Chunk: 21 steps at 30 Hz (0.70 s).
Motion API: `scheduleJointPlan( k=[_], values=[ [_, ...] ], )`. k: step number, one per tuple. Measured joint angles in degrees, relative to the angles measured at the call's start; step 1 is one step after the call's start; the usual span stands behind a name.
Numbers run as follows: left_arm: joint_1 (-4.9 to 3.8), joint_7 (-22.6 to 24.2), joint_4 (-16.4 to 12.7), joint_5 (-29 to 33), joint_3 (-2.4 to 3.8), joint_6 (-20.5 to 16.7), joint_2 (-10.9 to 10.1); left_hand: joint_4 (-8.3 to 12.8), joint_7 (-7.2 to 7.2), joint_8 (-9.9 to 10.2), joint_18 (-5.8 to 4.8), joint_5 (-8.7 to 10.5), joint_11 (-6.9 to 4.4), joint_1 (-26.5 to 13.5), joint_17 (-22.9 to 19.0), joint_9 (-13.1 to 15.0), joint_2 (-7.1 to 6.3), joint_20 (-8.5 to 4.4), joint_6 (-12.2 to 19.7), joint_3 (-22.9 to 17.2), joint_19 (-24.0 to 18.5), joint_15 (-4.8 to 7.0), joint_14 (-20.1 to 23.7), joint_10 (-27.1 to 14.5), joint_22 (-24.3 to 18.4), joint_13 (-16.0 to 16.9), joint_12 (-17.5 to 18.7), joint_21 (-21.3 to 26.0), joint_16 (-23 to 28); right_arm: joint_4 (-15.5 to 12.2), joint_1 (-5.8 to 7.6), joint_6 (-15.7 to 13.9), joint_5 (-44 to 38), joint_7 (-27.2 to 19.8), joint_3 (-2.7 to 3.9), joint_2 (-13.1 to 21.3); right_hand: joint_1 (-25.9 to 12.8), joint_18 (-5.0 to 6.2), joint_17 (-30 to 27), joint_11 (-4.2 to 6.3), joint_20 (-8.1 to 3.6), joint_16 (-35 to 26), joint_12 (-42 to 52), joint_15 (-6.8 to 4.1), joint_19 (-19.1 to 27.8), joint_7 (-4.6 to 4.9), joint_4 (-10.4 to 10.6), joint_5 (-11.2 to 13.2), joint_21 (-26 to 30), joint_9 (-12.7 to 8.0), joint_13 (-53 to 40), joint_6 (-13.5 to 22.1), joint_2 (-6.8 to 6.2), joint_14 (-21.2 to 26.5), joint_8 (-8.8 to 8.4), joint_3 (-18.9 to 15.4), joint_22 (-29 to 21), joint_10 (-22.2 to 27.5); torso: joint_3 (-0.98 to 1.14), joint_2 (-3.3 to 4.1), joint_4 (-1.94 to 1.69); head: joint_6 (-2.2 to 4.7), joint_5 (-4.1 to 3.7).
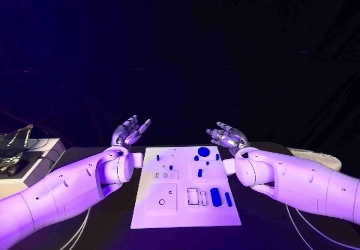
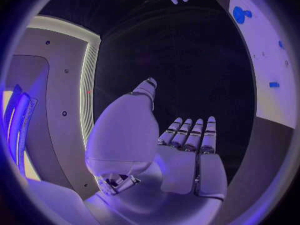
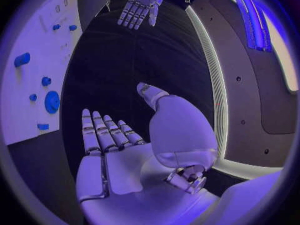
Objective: Assemble the parts on the task board
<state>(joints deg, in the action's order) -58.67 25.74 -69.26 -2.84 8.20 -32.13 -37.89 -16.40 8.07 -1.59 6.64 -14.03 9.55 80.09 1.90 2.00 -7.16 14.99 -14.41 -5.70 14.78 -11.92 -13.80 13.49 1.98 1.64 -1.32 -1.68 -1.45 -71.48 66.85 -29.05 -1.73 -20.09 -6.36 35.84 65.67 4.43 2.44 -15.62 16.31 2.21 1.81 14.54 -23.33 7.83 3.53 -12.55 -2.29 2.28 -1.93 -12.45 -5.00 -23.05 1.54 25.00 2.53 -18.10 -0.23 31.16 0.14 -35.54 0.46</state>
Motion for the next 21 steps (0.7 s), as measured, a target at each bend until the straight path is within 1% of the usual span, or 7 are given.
scheduleJointPlan(
  k=[5, 9, 11, 14, 15, 17, 21],
  values=[
    [0.11, -0.85, 1.97, -1.07, 0.68, 3.26, 0.71, -0.30, 0.03, -0.45, 0.66, -0.33, 0.69, 1.88, 0.23, 0.28, 0.29, 0.81, -1.54, -0.18, 0.42, 0.08, -1.53, 1.80, 0.16, 0.23, -0.49, -0.37, -0.49, 3.15, 1.12, 5.44, -1.04, 2.88, -0.97, -1.43, 2.29, 0.87, 0.42, 0.09, 0.09, 0.63, 0.34, -0.11, -2.00, 0.22, -0.86, -0.22, -0.67, 0.40, -0.26, -2.49, -0.09, -3.05, 0.68, 0.88, 0.33, -2.78, 0.00, 0.00, 0.00, -0.01, 0.00],
    [0.15, -1.29, 1.87, -1.69, 0.69, 4.87, 0.40, 0.06, 0.75, -3.90, 1.32, -0.33, 3.52, 3.70, 2.38, 2.33, 2.11, 1.70, -13.16, -2.12, 8.98, -0.84, -15.07, 16.04, 1.70, 1.35, -2.82, -3.57, -3.97, 4.37, 1.52, 8.48, -2.85, 4.41, -1.30, -1.86, 4.78, 2.21, 1.57, 0.63, 0.16, 2.57, 1.44, -1.07, -8.43, 0.65, -2.57, -0.22, -2.61, 1.65, -0.82, -9.48, -0.36, -11.57, 2.61, 1.76, 1.12, -10.91, -0.01, 0.00, 0.01, -0.01, 0.00],
    [0.16, -1.31, 0.17, -2.42, 0.66, 6.56, -1.92, 0.27, 1.45, -6.20, 1.32, -0.33, 3.93, 4.07, 4.14, 3.71, 2.38, 1.69, -20.68, -3.18, 20.91, -0.20, -26.89, 27.34, 3.44, 1.88, -4.18, -7.73, -6.98, 5.76, 1.92, 8.92, -9.88, 4.20, -1.34, -1.14, 6.09, 3.16, 2.22, 1.20, 0.10, 3.81, 2.22, -1.93, -12.59, 1.04, -3.57, -0.22, -3.99, 2.64, -1.10, -15.09, -0.69, -16.71, 4.19, 2.46, 1.61, -17.08, 0.01, 0.12, 0.00, -0.69, -0.03],
    [0.16, -1.31, -0.35, -3.32, 0.70, 8.05, -3.95, 0.34, 2.76, -8.99, 3.17, -0.33, 2.79, 4.56, 5.41, 5.30, 2.00, 1.53, -29.56, -4.51, 27.36, 1.26, -34.17, 36.83, 4.14, 2.22, -5.44, -10.33, -9.26, 7.17, 2.57, 8.82, -19.16, 3.80, -1.25, -0.28, 7.29, 3.55, 3.04, 2.28, -0.37, 5.51, 2.95, -3.29, -17.84, 1.75, -4.80, -0.22, -6.00, 3.84, -1.36, -22.17, -1.33, -22.97, 6.24, 3.32, 2.26, -24.23, 0.03, 0.48, -0.07, -1.42, -0.13],
    [0.15, -1.31, -0.88, -3.77, 0.71, 8.64, -4.43, 0.27, 3.34, -10.06, 3.59, -0.33, 1.84, 4.95, 6.62, 5.78, 1.61, 0.71, -32.66, -5.53, 31.43, 2.56, -38.47, 40.38, 4.79, 2.22, -5.92, -12.37, -11.07, 7.41, 2.79, 8.69, -22.96, 3.68, -1.22, -0.30, 7.67, 4.43, 3.41, 2.80, -0.77, 6.29, 3.24, -3.98, -20.06, 2.15, -5.29, -0.22, -6.97, 4.29, -1.43, -24.90, -1.70, -25.59, 7.03, 3.71, 2.59, -27.05, 0.07, 0.60, -0.12, -1.57, -0.16],
    [0.15, -1.31, -2.00, -4.52, 0.71, 9.50, -4.97, 0.10, 4.23, -10.93, 3.60, -0.33, 0.68, 5.22, 8.13, 6.19, 1.34, -0.46, -35.35, -6.95, 35.46, 3.93, -42.51, 44.00, 5.39, 2.25, -6.06, -14.44, -12.76, 7.53, 3.02, 8.47, -28.29, 3.57, -1.20, -0.56, 8.20, 4.44, 4.07, 3.68, -1.67, 7.59, 3.31, -5.16, -23.48, 2.74, -5.89, -0.22, -8.71, 4.90, -1.49, -28.71, -2.21, -29.72, 8.17, 4.31, 3.26, -31.19, 0.11, 0.93, -0.22, -1.91, -0.31],
    [0.16, -1.48, -4.58, -6.22, 0.90, 11.29, -6.72, 0.00, 3.90, -11.72, 3.60, -0.33, -0.84, 5.53, 11.42, 6.80, 0.34, -2.61, -38.57, -10.25, 40.21, 5.91, -47.87, 49.33, 6.28, 2.25, -5.41, -17.29, -15.15, 7.95, 3.68, 7.85, -39.03, 3.61, -1.20, -0.91, 9.33, 4.44, 5.98, 5.70, -4.33, 10.66, 3.54, -8.02, -30.36, 3.96, -7.38, -0.22, -14.08, 5.89, -1.58, -35.39, -2.70, -38.81, 10.00, 4.32, 5.83, -38.93, 0.19, 1.55, -0.44, -2.15, -0.66]
  ],
)
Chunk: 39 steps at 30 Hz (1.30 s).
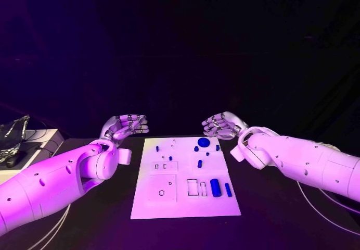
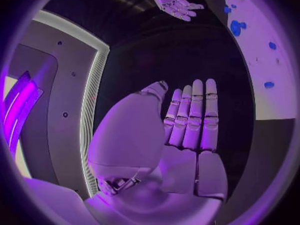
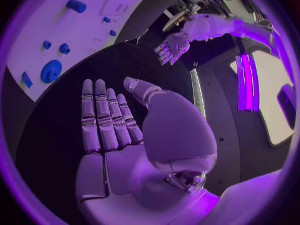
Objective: Assemble the parts on the task board
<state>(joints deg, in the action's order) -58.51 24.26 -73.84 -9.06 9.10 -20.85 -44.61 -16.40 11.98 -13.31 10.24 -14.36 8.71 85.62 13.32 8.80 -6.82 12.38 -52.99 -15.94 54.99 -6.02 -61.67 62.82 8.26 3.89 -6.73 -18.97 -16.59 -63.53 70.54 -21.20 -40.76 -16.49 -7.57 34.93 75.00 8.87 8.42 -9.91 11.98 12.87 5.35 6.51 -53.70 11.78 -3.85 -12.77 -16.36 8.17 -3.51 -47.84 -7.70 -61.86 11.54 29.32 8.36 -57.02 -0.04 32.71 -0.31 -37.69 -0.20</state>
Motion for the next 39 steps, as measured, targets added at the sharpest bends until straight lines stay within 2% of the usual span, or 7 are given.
scheduleJointPlan(
  k=[3, 10, 14, 16, 18, 20, 39],
  values=[
    [0.00, -0.23, -2.05, -1.04, 0.50, 0.90, -1.62, 0.12, -0.51, 0.00, -0.02, 0.00, -0.54, -0.31, 2.57, 0.24, -1.24, -1.26, -0.58, -2.09, 2.29, 1.01, -3.01, 1.97, 0.91, 0.00, 1.14, -2.09, -1.76, 0.33, 0.71, -0.40, -7.73, 0.62, 0.05, 0.03, 0.58, 0.00, 1.92, 1.25, -2.06, 2.28, -0.37, -1.92, -3.69, 0.31, -0.70, -0.32, -5.22, 0.46, -0.01, -3.63, -0.18, -6.24, 0.42, -0.55, 2.99, -4.49, 0.03, 0.63, -0.23, -0.04, -0.34],
    [-0.01, -0.77, -7.12, -2.62, 1.79, 2.20, -4.61, 0.32, -0.31, 0.00, -0.02, 0.00, -0.83, -1.08, 5.96, 0.39, -2.50, -2.24, -0.78, -3.64, 3.26, 1.60, -4.77, 2.63, 2.15, -0.01, 2.63, -4.48, -3.90, 0.07, 2.60, -0.28, -24.45, 4.46, 0.16, -0.28, 0.31, 0.86, 9.90, 3.55, -5.39, 12.89, -1.14, -5.11, -10.36, -1.34, -1.62, -1.12, -17.67, 1.16, -0.19, -8.41, -1.05, -17.71, 0.42, -0.54, 11.06, -10.41, 0.05, 2.33, -1.04, 0.13, -1.48],
    [-0.01, -1.14, -9.59, -3.14, 2.42, 2.65, -6.18, 0.50, -0.30, 0.57, -0.03, 0.03, -0.83, -1.76, 7.58, 0.39, -3.18, -2.45, -0.78, -4.05, 3.47, 1.73, -4.90, 2.63, 2.75, -0.01, 2.75, -5.60, -5.27, -0.95, 3.65, 0.68, -33.11, 7.98, 0.18, -0.32, -1.13, 0.78, 21.36, 4.34, -6.14, 26.89, -1.50, -5.91, -16.15, -2.00, -0.86, -1.20, -30.06, 1.89, -0.19, -9.73, -2.48, -21.01, -0.03, 0.86, 24.00, -11.30, -0.04, 3.26, -1.60, 0.21, -2.00],
    [0.00, -1.31, -10.50, -3.30, 2.75, 2.79, -6.79, 0.59, -0.31, 0.59, -0.02, 0.22, -0.83, -1.88, 8.84, 0.48, -3.31, -2.55, -0.78, -4.24, 3.57, 1.85, -5.03, 2.63, 3.26, -0.01, 2.76, -6.57, -6.43, -1.39, 4.06, 1.16, -36.32, 9.49, 0.18, -0.34, -1.37, -0.55, 27.05, 4.31, -6.25, 33.32, -1.50, -6.10, -18.55, -2.09, -0.54, -1.20, -35.39, 2.29, -0.19, -9.82, -3.31, -21.80, -0.16, 1.49, 30.14, -11.35, -0.08, 3.66, -1.86, 0.21, -2.26],
    [0.00, -1.50, -11.39, -3.44, 3.17, 2.91, -7.37, 0.75, -0.31, 0.83, -0.02, 0.22, -0.82, -2.15, 10.00, 0.51, -3.57, -2.55, -0.78, -4.39, 3.57, 1.85, -5.03, 2.63, 3.75, -0.01, 2.75, -7.34, -7.48, -1.71, 4.52, 1.75, -39.47, 11.10, 0.20, -0.38, -2.33, -2.93, 43.87, 4.29, -6.17, 50.93, -1.50, -6.20, -25.01, -2.32, 0.71, -1.20, -49.72, 3.55, -0.26, -10.05, -5.52, -21.90, -0.99, 2.74, 47.28, -9.81, -0.15, 4.14, -2.13, 0.21, -2.61],
    [0.00, -1.68, -12.08, -3.53, 3.46, 2.99, -7.77, 0.75, -0.31, 1.05, -0.03, 0.22, -0.82, -2.44, 10.91, 0.52, -3.86, -2.55, -0.78, -4.39, 3.57, 1.85, -5.03, 2.63, 4.11, -0.01, 2.75, -7.94, -8.34, -1.87, 4.80, 2.33, -41.75, 12.38, 0.22, -0.43, -2.36, -3.19, 48.27, 4.18, -6.02, 56.75, -1.50, -6.20, -26.43, -2.33, 0.85, -1.12, -53.43, 3.95, -0.26, -10.05, -5.90, -21.90, -1.14, 2.88, 51.54, -8.32, -0.23, 4.61, -2.34, 0.19, -2.88],
    [0.00, -2.63, -15.32, -4.11, 5.03, 3.39, -9.33, 0.91, -0.31, 1.16, -0.03, 0.21, -0.61, -2.66, 12.79, 0.62, -4.09, -2.55, -0.78, -4.55, 3.12, 1.73, -4.02, 2.40, 4.83, -0.02, 2.75, -8.99, -9.93, 0.44, 4.96, 7.52, -51.83, 18.79, 0.10, -2.42, -2.00, -3.17, 51.23, 4.08, -5.92, 60.71, -1.72, -6.20, -26.53, -2.62, 1.26, -0.87, -53.81, 4.46, -0.32, -9.09, -6.21, -21.89, -1.70, 1.64, 51.94, -5.17, -0.59, 7.17, -3.75, 0.19, -3.99]
  ],
)
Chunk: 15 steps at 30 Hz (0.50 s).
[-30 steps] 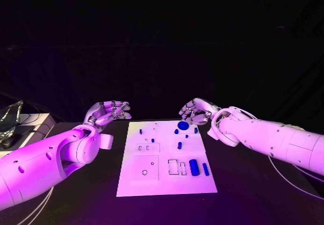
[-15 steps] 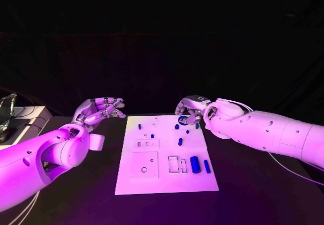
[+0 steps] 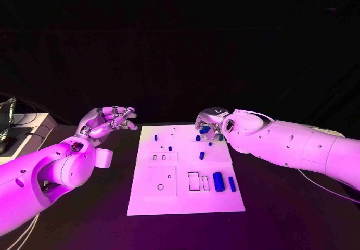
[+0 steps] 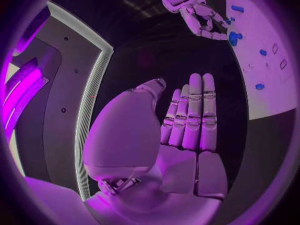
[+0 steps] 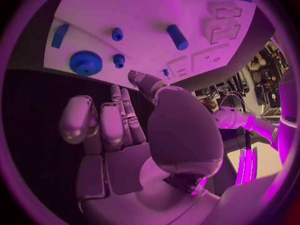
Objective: Assemble the parts on the task board
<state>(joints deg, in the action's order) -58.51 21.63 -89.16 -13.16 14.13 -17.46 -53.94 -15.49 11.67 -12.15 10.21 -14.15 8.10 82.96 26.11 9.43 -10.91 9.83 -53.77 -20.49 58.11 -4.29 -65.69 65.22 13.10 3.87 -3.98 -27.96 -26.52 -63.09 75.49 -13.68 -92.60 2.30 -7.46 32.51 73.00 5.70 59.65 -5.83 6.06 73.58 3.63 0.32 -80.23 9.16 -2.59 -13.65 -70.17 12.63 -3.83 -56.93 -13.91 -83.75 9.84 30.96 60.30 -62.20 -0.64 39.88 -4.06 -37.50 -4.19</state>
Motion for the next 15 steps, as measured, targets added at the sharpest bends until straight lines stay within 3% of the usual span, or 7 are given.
scheduleJointPlan(
  k=[7, 15],
  values=[
    [0.00, -0.08, -0.14, -0.18, 0.19, 0.06, -0.12, 0.00, 0.00, 0.20, 0.00, 0.00, 0.00, 0.00, 0.12, 0.00, 0.00, 0.00, 0.00, 0.00, 0.00, 0.00, 0.00, 0.00, 0.05, 0.00, 0.00, 0.00, 0.00, 0.58, -0.15, 0.58, -1.36, 0.89, 0.00, -0.31, 0.46, 0.00, 0.29, 0.00, 0.00, 0.33, 0.00, 0.00, 0.00, 0.00, 0.14, 0.00, 0.00, 0.13, -0.14, 0.00, 0.46, 0.00, 0.00, -0.14, 0.18, 0.00, -0.10, 0.53, -0.50, 0.02, -0.40],
    [0.00, -0.17, -0.19, -0.29, 0.33, 0.09, -0.25, 0.00, 0.00, 0.20, 0.00, 0.00, 0.00, 0.00, 0.29, -0.01, 0.00, 0.01, 0.00, 0.00, 0.01, -0.01, -0.01, 0.00, 0.13, -0.01, 0.00, 0.00, -0.28, 1.17, -0.59, 1.22, -1.98, 1.22, -0.01, -0.81, 0.46, 0.00, 0.42, 0.00, 0.00, 0.54, 0.00, 0.00, 0.00, 0.00, 0.14, 0.00, -0.23, 0.29, -0.17, 0.00, 0.46, 0.00, 0.00, -0.14, 0.35, 0.00, -0.16, 0.88, -0.77, 0.03, -0.62]
  ],
)
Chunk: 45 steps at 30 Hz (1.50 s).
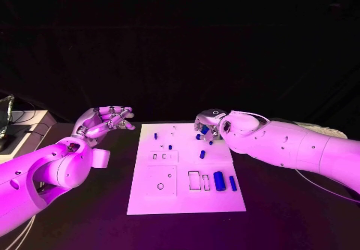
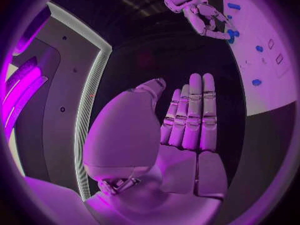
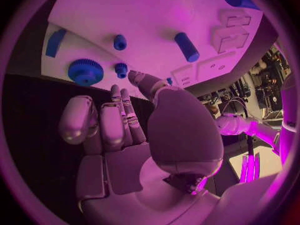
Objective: Assemble the parts on the task board
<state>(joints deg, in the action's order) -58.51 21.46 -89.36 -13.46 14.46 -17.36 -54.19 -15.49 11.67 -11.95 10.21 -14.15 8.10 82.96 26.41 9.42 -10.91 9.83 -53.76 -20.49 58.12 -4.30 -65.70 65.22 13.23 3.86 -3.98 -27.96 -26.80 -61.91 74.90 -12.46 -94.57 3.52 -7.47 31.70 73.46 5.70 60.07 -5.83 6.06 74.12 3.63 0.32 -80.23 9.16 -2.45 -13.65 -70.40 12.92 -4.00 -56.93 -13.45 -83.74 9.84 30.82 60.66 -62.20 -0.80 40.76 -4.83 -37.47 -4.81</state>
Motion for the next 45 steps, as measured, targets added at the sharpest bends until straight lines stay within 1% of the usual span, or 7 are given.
scheduleJointPlan(
  k=[15, 25, 32, 37, 39, 42, 45],
  values=[
    [0.00, -0.10, -0.18, -0.13, 0.23, 0.12, -0.12, 0.00, 0.00, 0.00, 0.00, 0.00, 0.00, 0.00, -0.01, -0.01, 0.00, 0.00, 0.00, 0.00, 0.00, -0.01, -0.01, 0.00, -0.01, 0.00, 0.00, 0.00, 0.00, 2.25, -0.50, 0.17, -0.15, 0.18, -0.02, -1.27, 0.45, 0.01, 0.09, 0.01, 0.20, 0.46, 0.00, 0.00, -0.20, 0.00, 0.33, -0.23, 0.00, 0.37, -0.10, 0.00, 0.46, 0.00, 0.00, 0.33, 0.23, -0.43, -0.24, 0.91, -0.57, 0.40, -0.16],
    [0.00, -0.21, -0.11, -0.20, 0.29, 0.21, -0.21, 0.00, 0.00, 0.00, -0.01, 0.00, 0.00, 0.00, 0.43, 0.07, 0.00, 0.02, 0.00, -0.32, -0.45, 0.00, 0.40, 0.00, 0.17, -0.01, 0.00, -0.46, -0.39, 2.26, -0.50, 0.20, -0.17, 0.21, 0.00, -1.17, 0.87, 0.02, 0.27, 0.00, 0.13, 1.33, 0.00, 0.21, -0.58, 0.39, 1.36, -0.69, -1.10, 1.08, -0.33, -1.51, 1.07, -0.20, 0.79, 1.52, 1.51, -2.07, -0.37, 1.37, -0.68, 0.35, -0.27],
    [0.00, -0.34, -0.01, -0.23, 0.30, 0.26, -0.23, 0.00, 0.00, 0.00, -0.01, 0.00, 0.00, 0.00, 0.55, 0.07, 0.00, 0.02, 0.00, -0.32, -0.45, -0.01, 0.40, 0.00, 0.26, -0.01, 0.00, -0.45, -0.38, 2.12, -0.40, 0.18, -0.17, 0.26, 0.08, -1.02, 0.95, 0.01, 0.37, 0.78, -0.21, 2.11, 0.30, 0.21, -1.45, -0.39, 1.58, 0.24, -3.28, 2.46, -0.57, -3.12, 1.61, -0.20, 1.90, 3.98, 4.87, -4.68, -0.41, 1.63, -0.80, 0.49, -0.42],
    [0.00, -0.44, 0.18, -0.24, 0.31, 0.30, -0.28, 0.00, 0.00, 0.00, -0.01, 0.00, 0.00, 0.00, 0.64, 0.06, 0.00, 0.02, 0.00, -0.32, -0.45, -0.01, 0.40, 0.00, 0.31, -0.01, 0.00, -0.45, -0.66, 1.94, -0.35, -0.13, -0.18, 0.35, 0.11, -0.86, 0.94, -0.03, 0.34, 0.71, -0.42, 2.11, 0.30, 0.21, -1.65, -0.40, 1.50, 0.27, -3.76, 2.77, -0.64, -3.12, 1.61, -0.20, 1.90, 4.39, 5.77, -5.24, -0.44, 1.80, -0.88, 0.70, -0.49],
    [0.00, -0.47, 0.24, -0.24, 0.31, 0.31, -0.31, 0.00, 0.00, 0.00, -0.01, 0.00, 0.00, 0.00, 0.66, 0.06, 0.00, 0.02, 0.00, -0.32, -0.44, -0.01, 0.40, 0.00, 0.31, -0.01, 0.00, -0.45, -0.66, 1.83, -0.35, -0.38, -0.21, 0.38, 0.11, -0.80, 0.96, -0.90, 0.34, 0.83, -0.42, 2.44, 0.26, 0.18, -1.65, -0.51, 1.34, 0.36, -4.23, 3.01, -0.70, -3.24, 1.62, -0.22, 2.24, 4.68, 6.26, -5.77, -0.47, 1.86, -0.88, 0.79, -0.49],
    [0.00, -0.51, 0.27, -0.25, 0.31, 0.33, -0.32, 0.00, 0.00, 0.00, -0.01, 0.00, 0.00, 0.00, 0.66, 0.06, 0.00, 0.02, 0.00, -0.32, -0.44, -0.01, 0.40, 0.00, 0.31, -0.01, 0.00, -0.46, -0.66, 1.58, -0.37, -1.06, -0.25, 0.42, 0.11, -0.71, 1.28, -0.89, 0.29, 0.88, -0.51, 2.44, 0.20, -0.22, -2.36, -0.49, 1.19, 0.50, -5.45, 3.58, -0.72, -3.61, 1.94, -0.20, 2.60, 5.32, 7.94, -6.56, -0.48, 1.97, -0.89, 0.97, -0.49],
    [0.00, -0.54, 0.29, -0.25, 0.31, 0.34, -0.33, 0.00, 0.00, 0.00, -0.01, 0.00, 0.00, 0.00, 0.72, 0.05, 0.00, 0.02, 0.00, -0.32, -0.44, -0.01, 0.40, 0.00, 0.31, -0.01, 0.00, -0.71, -0.66, 1.00, -0.43, -2.09, -0.29, 0.47, 0.06, -0.55, 1.81, -0.89, 0.22, 0.37, -0.82, 2.77, 0.21, -0.43, -3.09, -0.91, 0.56, 1.17, -6.86, 4.32, -0.98, -4.03, 2.46, -0.40, 3.23, 5.99, 10.00, -7.26, -0.51, 2.05, -0.90, 1.08, -0.48]
  ],
)
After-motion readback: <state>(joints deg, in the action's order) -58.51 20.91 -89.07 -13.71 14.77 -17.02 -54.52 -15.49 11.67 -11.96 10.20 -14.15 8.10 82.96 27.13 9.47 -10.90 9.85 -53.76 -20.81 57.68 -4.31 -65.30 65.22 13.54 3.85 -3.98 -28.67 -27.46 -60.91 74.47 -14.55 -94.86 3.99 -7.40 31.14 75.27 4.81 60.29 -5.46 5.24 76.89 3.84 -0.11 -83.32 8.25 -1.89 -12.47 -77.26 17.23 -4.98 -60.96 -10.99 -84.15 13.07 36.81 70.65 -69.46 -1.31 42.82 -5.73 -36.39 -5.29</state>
